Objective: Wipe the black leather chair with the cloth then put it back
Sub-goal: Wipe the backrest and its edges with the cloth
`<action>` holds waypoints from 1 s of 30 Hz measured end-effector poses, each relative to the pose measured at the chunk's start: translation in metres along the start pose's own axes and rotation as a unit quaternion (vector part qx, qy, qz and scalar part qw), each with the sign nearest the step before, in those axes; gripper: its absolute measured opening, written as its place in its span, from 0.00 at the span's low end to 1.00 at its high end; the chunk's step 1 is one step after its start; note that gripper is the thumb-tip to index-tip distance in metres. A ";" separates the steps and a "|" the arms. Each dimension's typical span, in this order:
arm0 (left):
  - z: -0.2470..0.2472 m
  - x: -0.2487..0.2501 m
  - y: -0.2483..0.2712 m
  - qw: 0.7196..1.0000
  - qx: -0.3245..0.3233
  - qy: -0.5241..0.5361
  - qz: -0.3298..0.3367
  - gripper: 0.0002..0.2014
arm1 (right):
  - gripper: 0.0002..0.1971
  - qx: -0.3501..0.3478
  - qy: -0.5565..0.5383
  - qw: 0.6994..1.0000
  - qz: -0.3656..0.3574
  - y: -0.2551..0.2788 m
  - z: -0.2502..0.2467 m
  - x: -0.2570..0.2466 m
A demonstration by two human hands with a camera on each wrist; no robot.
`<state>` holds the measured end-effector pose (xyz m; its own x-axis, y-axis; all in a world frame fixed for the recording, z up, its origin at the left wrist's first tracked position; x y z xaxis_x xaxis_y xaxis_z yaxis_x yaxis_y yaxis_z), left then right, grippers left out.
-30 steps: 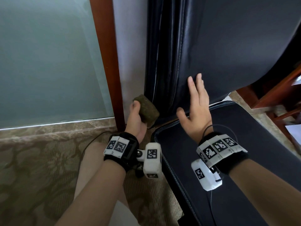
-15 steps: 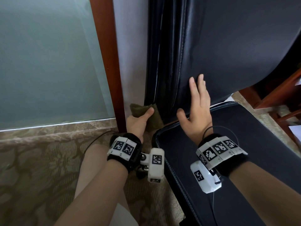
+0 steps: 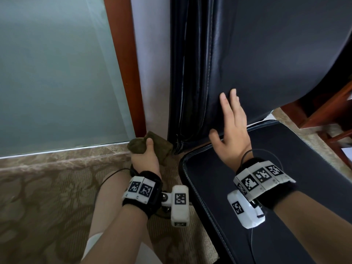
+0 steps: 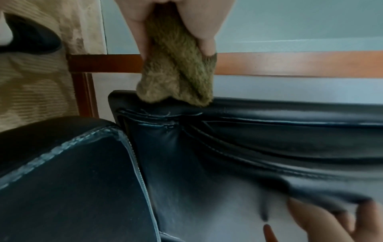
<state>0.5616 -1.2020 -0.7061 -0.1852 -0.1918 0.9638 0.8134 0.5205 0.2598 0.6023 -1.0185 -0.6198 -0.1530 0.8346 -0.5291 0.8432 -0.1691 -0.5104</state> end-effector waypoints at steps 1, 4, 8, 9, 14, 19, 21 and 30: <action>0.001 0.003 0.004 0.999 -0.029 0.016 -0.007 0.24 | 0.38 -0.002 0.002 1.000 -0.002 0.000 -0.001 0.001; 0.002 0.010 0.019 0.986 -0.157 0.058 -0.003 0.18 | 0.39 -0.008 0.007 1.000 0.003 0.000 -0.002 0.002; -0.001 0.010 0.028 0.943 -0.309 0.122 0.027 0.18 | 0.40 -0.006 0.012 1.000 0.000 0.000 -0.002 0.003; 0.000 0.008 0.027 0.939 -0.318 0.130 0.024 0.21 | 0.40 -0.004 0.011 1.000 0.000 0.000 -0.002 0.004; 0.013 -0.006 0.019 0.969 -0.201 0.145 -0.009 0.33 | 0.40 -0.004 0.007 1.000 0.001 0.000 -0.001 0.004; 0.029 -0.016 0.028 0.997 -0.044 0.061 -0.008 0.33 | 0.40 -0.009 0.006 1.000 -0.001 -0.001 -0.001 0.004; 0.037 -0.021 0.034 0.996 0.002 0.041 -0.073 0.38 | 0.40 -0.010 0.009 1.000 -0.002 -0.002 -0.002 0.004; 0.060 -0.001 0.034 0.943 -0.063 0.219 -0.242 0.26 | 0.39 -0.037 0.034 0.999 -0.020 -0.003 -0.015 0.007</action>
<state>0.5561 -1.1346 -0.6947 -0.3285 -0.7212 0.6099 0.7562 0.1861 0.6273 0.6061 -1.0043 -0.6116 -0.1538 0.8744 -0.4601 0.8733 -0.0975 -0.4773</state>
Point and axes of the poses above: each hand's wrist, its own y-axis away from the middle knuckle, its own z-axis out of the palm, x = y × z, the point moved 1 cm from there along -y, towards the middle knuckle, and after that the axes turned 11 degrees about z, right-handed, at the moved point
